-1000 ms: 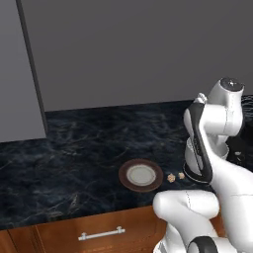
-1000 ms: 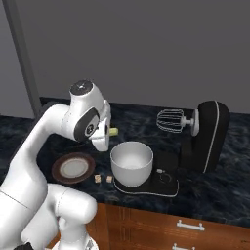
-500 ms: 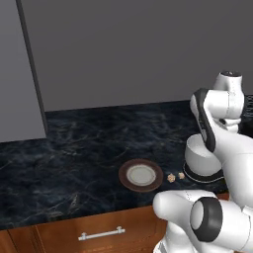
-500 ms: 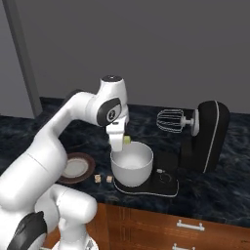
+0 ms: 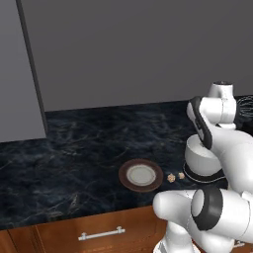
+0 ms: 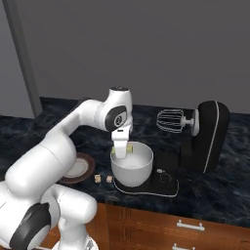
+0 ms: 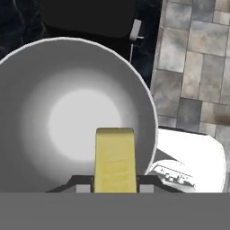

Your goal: Add butter and sugar cubes to the stand mixer bowl and then turn on the stand mixer to begin making frosting.

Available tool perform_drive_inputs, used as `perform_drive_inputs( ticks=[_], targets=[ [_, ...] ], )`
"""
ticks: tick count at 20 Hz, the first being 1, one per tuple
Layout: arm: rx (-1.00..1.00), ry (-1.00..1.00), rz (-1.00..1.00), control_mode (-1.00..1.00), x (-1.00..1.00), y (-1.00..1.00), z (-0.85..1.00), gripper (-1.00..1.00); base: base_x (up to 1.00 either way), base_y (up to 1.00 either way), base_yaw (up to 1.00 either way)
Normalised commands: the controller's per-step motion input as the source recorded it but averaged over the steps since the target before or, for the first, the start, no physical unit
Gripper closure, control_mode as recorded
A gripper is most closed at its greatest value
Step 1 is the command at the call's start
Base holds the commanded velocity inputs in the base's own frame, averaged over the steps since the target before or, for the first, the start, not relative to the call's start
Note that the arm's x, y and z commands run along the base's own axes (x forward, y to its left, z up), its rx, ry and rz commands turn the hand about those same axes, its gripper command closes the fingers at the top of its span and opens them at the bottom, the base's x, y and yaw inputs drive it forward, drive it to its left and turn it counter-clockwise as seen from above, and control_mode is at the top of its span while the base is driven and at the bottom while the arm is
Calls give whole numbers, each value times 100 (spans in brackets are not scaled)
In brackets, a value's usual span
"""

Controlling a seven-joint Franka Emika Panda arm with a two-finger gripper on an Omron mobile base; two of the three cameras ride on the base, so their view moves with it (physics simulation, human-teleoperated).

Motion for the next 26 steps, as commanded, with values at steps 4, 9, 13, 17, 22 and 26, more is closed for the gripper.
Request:
perform_drive_inputs(
  ticks=[4, 9, 13, 17, 22, 26],
  targets=[
    [0, 4, 0, -100, 0, -7, -48, 100, 0, 0, 0],
    [0, 0, 0, -100, 0, -11, -38, 100, 0, 0, 0],
    [0, 0, 0, -100, 0, -8, -35, 100, 0, 0, 0],
    [0, 0, 0, -100, 0, 0, -33, -100, 0, 0, 0],
    [0, -2, 0, -100, -6, 0, -7, -100, 0, 0, 0],
    [-1, -11, -2, -100, -24, 2, 25, -100, 0, 0, 0]
  ],
)
